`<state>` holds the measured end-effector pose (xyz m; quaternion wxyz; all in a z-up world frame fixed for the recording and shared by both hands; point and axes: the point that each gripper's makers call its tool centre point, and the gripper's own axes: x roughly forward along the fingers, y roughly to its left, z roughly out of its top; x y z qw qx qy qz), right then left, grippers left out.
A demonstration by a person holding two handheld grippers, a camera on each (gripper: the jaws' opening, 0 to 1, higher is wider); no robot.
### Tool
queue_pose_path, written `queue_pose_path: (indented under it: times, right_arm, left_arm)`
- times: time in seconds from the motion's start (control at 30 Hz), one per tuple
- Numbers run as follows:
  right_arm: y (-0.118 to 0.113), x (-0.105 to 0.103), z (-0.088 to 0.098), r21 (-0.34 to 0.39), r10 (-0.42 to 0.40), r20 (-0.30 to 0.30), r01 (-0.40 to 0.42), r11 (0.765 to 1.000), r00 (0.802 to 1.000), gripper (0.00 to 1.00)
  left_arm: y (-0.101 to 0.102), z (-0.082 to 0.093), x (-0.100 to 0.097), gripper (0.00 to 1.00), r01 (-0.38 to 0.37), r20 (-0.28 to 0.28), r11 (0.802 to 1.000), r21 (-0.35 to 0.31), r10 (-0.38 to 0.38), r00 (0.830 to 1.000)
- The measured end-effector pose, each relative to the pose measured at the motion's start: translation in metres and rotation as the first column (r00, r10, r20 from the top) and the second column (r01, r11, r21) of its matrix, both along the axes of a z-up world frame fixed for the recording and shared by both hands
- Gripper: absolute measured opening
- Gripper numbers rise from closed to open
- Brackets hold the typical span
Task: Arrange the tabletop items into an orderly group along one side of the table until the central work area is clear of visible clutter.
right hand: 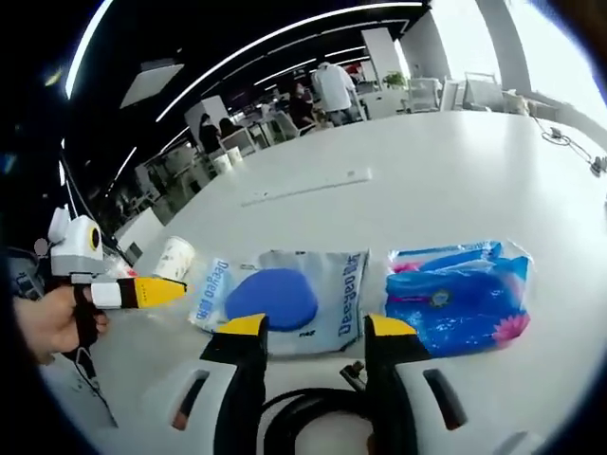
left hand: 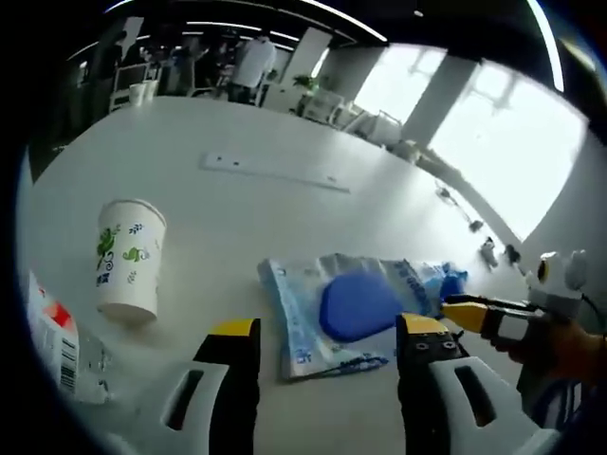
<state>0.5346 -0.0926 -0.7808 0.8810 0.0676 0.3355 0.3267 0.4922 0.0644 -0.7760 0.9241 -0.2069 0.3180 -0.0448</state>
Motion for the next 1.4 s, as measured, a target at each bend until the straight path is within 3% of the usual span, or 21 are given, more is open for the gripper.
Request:
queue_pose_path:
  times: [0.2,0.93,1.4]
  right_arm:
    - [0.002,-0.001,0.012,0.019,-0.005,0.045,0.005,1.000,0.999,0.48]
    - [0.024,-0.020,0.031,0.008,0.026,0.076,-0.026,1.000,0.997,0.48]
    - [0.052,-0.038,0.040,0.005,0.089,0.092,-0.090,0.996,0.992,0.48]
  left_arm:
    - [0.005,0.008,0.000,0.71,0.001,0.034,0.999,0.047,-0.003,0.999]
    - [0.021,0.032,-0.026,0.68,-0.013,0.074,0.998,0.064,0.008,0.997]
    - [0.038,0.039,-0.062,0.71,-0.050,0.111,0.995,0.083,0.041,0.993]
